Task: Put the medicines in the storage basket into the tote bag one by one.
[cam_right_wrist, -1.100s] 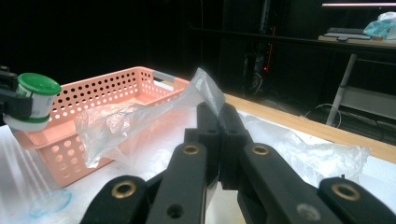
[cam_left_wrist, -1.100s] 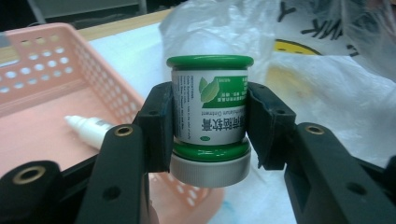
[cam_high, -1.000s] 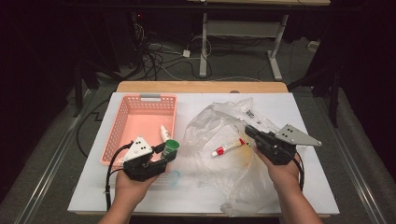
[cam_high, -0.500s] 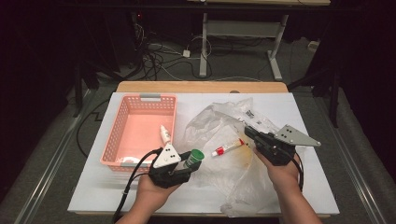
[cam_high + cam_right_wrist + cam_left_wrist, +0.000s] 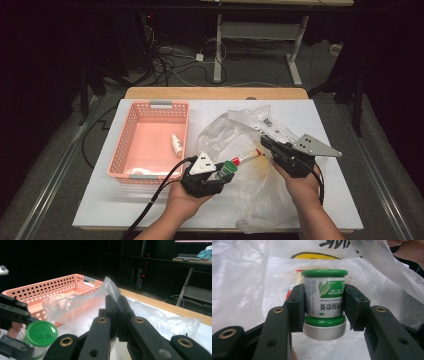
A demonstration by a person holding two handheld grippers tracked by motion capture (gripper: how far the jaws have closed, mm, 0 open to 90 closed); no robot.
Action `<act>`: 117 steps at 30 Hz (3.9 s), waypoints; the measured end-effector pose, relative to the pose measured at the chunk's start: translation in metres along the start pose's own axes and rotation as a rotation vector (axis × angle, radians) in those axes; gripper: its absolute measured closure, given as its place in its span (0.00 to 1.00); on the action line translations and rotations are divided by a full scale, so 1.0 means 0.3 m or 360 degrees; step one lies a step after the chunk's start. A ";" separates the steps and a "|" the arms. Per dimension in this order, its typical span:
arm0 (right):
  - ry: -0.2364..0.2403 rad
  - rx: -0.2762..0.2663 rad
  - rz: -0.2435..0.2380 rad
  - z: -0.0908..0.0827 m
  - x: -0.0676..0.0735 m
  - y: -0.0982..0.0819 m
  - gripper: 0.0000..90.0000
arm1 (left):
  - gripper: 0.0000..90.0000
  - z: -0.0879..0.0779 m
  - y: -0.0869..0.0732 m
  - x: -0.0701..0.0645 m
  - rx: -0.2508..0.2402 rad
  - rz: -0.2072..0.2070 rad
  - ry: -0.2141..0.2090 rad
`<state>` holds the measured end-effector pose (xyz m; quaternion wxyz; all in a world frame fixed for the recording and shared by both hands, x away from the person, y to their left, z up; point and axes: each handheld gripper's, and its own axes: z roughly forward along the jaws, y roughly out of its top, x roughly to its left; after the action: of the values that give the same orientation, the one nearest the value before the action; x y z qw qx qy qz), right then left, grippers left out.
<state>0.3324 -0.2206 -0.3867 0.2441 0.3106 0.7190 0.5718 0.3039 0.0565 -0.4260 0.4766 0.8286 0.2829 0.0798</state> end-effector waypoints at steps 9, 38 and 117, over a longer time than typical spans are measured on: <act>-0.0003 -0.0008 0.0002 -0.006 -0.005 0.005 1.00 | 0.60 0.095 0.006 -0.009 0.0040 0.0021 -0.0012; 0.0001 -0.0011 0.0007 0.001 -0.008 0.002 1.00 | 0.60 0.377 0.046 0.012 0.0100 0.0018 0.0071; -0.0013 -0.0007 0.0011 -0.004 -0.011 0.002 1.00 | 0.00 -0.014 -0.083 -0.065 0.0017 0.0006 -0.0052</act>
<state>0.3339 -0.2236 -0.3859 0.2456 0.3148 0.7158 0.5729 0.2765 0.0586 -0.4418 0.4766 0.8327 0.2739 0.0658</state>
